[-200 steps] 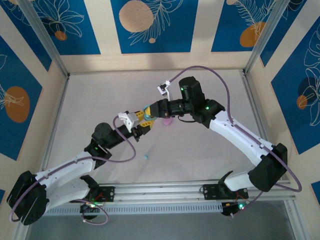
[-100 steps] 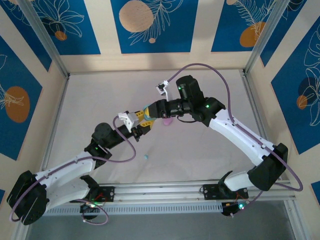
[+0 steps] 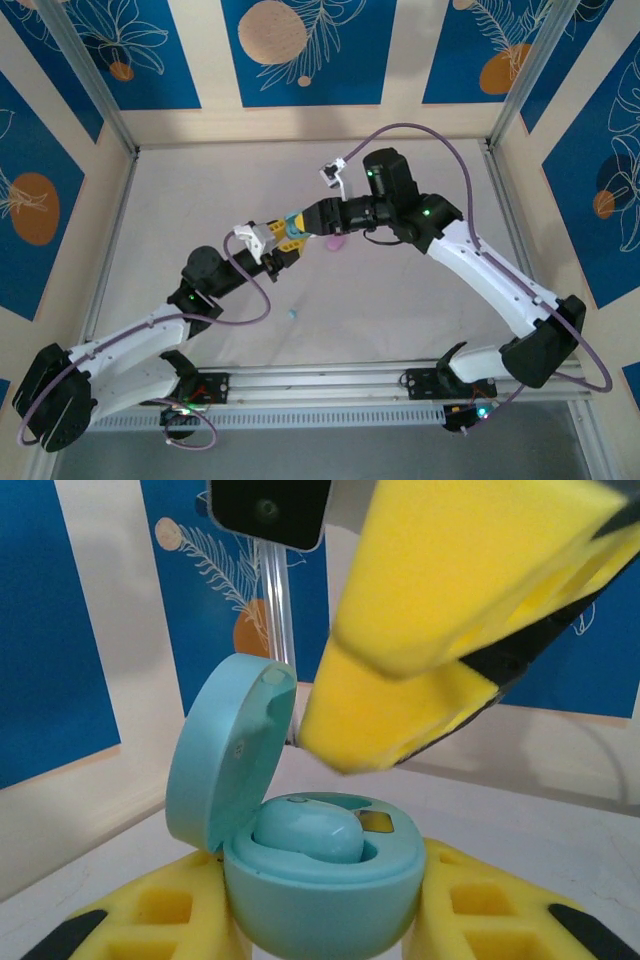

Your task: Insert the wireless bluetooth earbuds into the charging case

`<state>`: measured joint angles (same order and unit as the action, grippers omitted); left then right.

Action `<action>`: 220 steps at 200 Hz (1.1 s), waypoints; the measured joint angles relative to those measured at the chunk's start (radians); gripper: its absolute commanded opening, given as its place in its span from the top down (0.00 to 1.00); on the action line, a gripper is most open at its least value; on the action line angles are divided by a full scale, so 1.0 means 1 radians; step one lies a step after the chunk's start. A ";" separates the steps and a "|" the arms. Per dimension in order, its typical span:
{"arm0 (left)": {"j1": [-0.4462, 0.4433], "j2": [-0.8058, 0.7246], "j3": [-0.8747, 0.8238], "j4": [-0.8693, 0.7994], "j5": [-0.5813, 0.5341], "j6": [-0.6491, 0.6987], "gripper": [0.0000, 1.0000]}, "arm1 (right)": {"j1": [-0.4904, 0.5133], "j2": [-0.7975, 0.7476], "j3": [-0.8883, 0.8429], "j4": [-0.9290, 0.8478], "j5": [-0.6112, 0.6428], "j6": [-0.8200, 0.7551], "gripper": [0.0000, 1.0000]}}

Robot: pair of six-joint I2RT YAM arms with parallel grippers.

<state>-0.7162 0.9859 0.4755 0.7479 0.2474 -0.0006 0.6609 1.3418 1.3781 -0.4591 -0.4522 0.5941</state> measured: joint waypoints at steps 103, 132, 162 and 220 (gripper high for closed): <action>0.000 -0.109 0.000 -0.082 -0.098 -0.001 0.66 | -0.171 -0.323 -0.239 0.016 0.130 -0.010 0.56; 0.000 -0.158 0.002 -0.131 -0.124 -0.009 0.66 | -0.301 -0.306 -0.355 -0.020 0.179 0.036 0.56; 0.000 -0.187 0.014 -0.176 -0.133 -0.016 0.66 | -0.260 -0.114 -0.429 -0.034 0.172 0.075 0.56; 0.000 -0.218 0.044 -0.218 -0.142 -0.016 0.66 | -0.013 0.252 -0.386 -0.045 0.172 0.089 0.61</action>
<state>-0.7162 0.7681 0.5194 0.5297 0.1055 -0.0170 0.6476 1.5936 0.9924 -0.5037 -0.2798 0.6827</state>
